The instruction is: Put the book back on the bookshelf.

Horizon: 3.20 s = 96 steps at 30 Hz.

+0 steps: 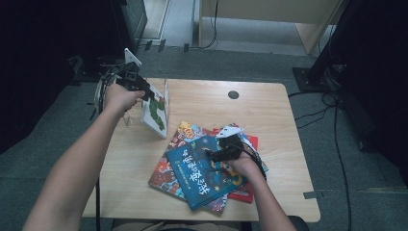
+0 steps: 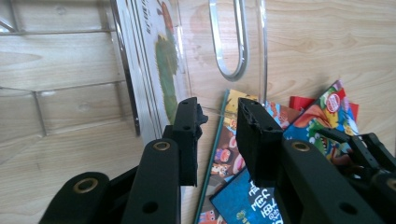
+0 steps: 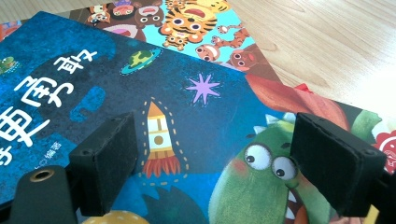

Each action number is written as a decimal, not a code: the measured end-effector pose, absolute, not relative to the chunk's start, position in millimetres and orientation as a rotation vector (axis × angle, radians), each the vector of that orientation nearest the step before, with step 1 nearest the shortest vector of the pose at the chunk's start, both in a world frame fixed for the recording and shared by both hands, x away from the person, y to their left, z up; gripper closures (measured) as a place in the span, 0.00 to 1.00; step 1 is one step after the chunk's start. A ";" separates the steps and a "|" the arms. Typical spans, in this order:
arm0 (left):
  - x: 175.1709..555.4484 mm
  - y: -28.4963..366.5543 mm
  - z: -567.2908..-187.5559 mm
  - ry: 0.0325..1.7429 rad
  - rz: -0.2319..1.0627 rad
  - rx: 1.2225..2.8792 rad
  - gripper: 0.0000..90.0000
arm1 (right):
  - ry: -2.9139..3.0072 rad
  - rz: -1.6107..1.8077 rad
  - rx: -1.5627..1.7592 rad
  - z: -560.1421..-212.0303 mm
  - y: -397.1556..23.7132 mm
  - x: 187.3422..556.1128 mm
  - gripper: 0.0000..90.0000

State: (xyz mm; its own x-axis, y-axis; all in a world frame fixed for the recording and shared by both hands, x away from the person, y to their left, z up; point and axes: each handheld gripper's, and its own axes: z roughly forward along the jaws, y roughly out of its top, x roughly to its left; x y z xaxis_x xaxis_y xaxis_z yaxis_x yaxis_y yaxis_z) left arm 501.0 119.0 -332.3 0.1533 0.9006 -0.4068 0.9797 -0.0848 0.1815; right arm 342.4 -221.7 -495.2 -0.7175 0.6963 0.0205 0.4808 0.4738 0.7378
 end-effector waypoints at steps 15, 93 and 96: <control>483.7 131.9 -337.0 1.743 -0.268 2.008 0.75 | 2.442 1.088 1.003 -495.2 -221.7 342.5 0.16; 392.3 132.3 -383.4 1.487 -0.212 2.068 0.70 | 2.443 1.092 1.005 -495.2 -222.0 342.9 0.16; 390.0 131.3 -387.1 1.472 -0.216 2.066 0.70 | 2.444 1.091 1.006 -495.1 -222.0 342.8 0.16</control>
State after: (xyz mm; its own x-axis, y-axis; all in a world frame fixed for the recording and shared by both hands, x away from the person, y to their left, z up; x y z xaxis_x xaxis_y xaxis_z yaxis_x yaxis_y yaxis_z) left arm 390.0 131.3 -387.1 0.3758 0.8100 -0.4502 0.9053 -0.2170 0.3652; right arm 342.8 -222.0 -495.1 -0.7178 0.6958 0.0251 0.4833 0.4720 0.7374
